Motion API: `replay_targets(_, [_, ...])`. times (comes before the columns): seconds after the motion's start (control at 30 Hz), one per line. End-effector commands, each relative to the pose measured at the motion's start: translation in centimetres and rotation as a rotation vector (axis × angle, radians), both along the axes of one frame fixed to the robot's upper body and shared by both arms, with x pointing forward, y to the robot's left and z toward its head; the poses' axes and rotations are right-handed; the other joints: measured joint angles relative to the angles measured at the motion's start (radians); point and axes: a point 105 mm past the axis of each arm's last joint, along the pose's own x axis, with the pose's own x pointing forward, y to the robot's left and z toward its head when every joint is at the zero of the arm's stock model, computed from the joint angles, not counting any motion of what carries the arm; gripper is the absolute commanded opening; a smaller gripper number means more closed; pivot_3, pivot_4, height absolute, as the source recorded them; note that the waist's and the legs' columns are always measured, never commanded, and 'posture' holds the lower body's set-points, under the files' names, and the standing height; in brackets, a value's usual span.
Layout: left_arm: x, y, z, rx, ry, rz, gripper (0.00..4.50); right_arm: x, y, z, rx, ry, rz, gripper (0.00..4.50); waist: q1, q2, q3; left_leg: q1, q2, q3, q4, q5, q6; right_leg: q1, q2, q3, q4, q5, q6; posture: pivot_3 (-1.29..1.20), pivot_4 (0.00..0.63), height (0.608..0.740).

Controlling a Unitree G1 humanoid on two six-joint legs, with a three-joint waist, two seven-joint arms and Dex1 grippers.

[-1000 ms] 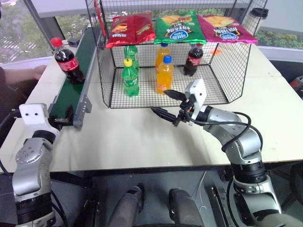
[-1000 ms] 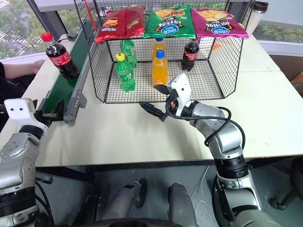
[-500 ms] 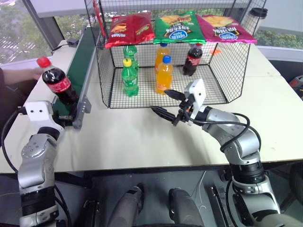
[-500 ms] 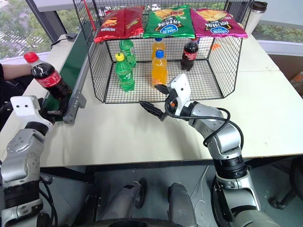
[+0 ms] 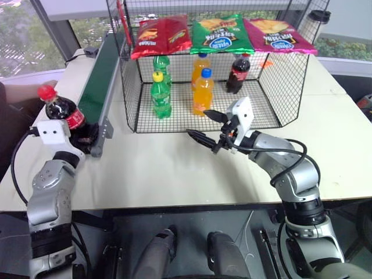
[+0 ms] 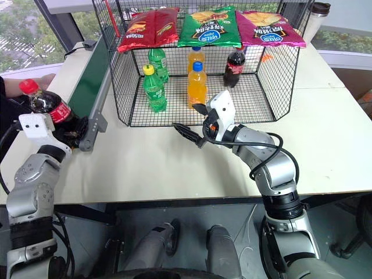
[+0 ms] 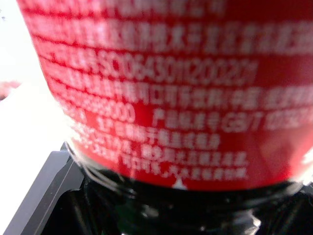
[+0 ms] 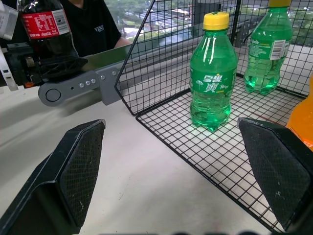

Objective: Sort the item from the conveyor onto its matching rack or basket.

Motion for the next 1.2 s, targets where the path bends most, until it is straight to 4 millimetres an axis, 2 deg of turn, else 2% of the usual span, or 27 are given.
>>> replay_targets(0.03, [-0.3,-0.1,3.8,-0.009,-0.128,-0.02,3.05,-0.3,-0.4,1.0,0.005,-0.048,-0.003,4.5,-0.001,0.0,0.0,0.0,0.0,0.0,0.0,0.0,0.0,0.0,0.0,0.0,0.0,0.0,0.0,0.0,0.15,0.738])
replay_targets(0.13, [0.0,-0.5,6.2,-0.02,-0.182,-0.08,3.05,-0.4,-0.4,1.4,0.009,-0.054,0.002,4.5,-0.001,-0.002,0.001,0.0,0.0,0.0,0.0,0.0,0.0,0.0,0.0,0.0,0.0,0.0,0.0,0.0,0.15,0.738])
replay_targets(0.27, [0.1,-1.9,7.6,0.006,-0.191,-0.189,3.05,-0.5,-0.5,1.8,0.014,-0.061,0.007,4.5,-0.005,-0.002,0.001,0.0,0.0,0.0,0.0,0.0,0.0,-0.001,0.0,0.0,0.0,0.0,0.0,0.0,0.15,0.738])
replay_targets(0.33, [0.2,-3.0,8.0,0.018,-0.184,-0.262,3.05,-0.5,-0.5,2.1,0.019,-0.066,0.008,4.5,-0.006,-0.002,0.001,0.0,0.0,0.0,0.0,0.0,0.0,-0.001,0.0,0.0,-0.001,0.0,0.0,0.0,0.15,0.738])
replay_targets(0.4, [0.2,-5.4,7.9,0.042,-0.156,-0.398,3.05,-0.5,-0.6,2.6,0.031,-0.071,0.006,4.5,-0.005,-0.002,0.001,0.0,0.0,0.0,0.0,0.0,0.0,-0.001,0.001,0.0,-0.001,0.001,0.0,0.0,0.15,0.738])
replay_targets(0.5, [0.3,-9.1,6.7,0.116,-0.105,-0.58,3.05,-0.4,-0.8,3.2,0.049,-0.071,0.001,4.5,-0.001,-0.002,0.001,0.0,0.0,0.0,0.0,0.0,0.0,0.0,0.001,0.0,-0.001,0.0,0.0,0.0,0.15,0.738])
replay_targets(0.8, [-0.4,-17.4,2.9,0.294,-0.047,-0.985,3.05,-0.7,-0.8,3.7,0.053,-0.062,0.015,4.5,-0.003,-0.002,0.001,-0.001,0.001,0.001,-0.001,0.0,0.0,-0.001,0.0,0.0,-0.002,0.001,-0.001,0.0,0.15,0.738])
replay_targets(1.0, [-0.2,-20.6,0.7,0.388,-0.057,-1.112,3.05,-1.0,-0.6,4.3,0.063,-0.059,0.03,4.5,-0.005,-0.002,0.001,-0.001,0.001,0.002,-0.001,0.0,0.0,-0.001,0.0,0.001,-0.002,0.001,-0.001,0.0,0.15,0.738])
replay_targets(1.2, [-0.1,-23.1,0.0,0.425,-0.086,-1.187,3.05,-1.6,-0.3,4.6,0.07,-0.05,0.063,4.5,-0.003,-0.002,0.001,-0.001,0.001,0.001,-0.001,0.0,0.0,-0.001,0.0,0.001,-0.002,0.001,-0.001,0.0,0.15,0.738])
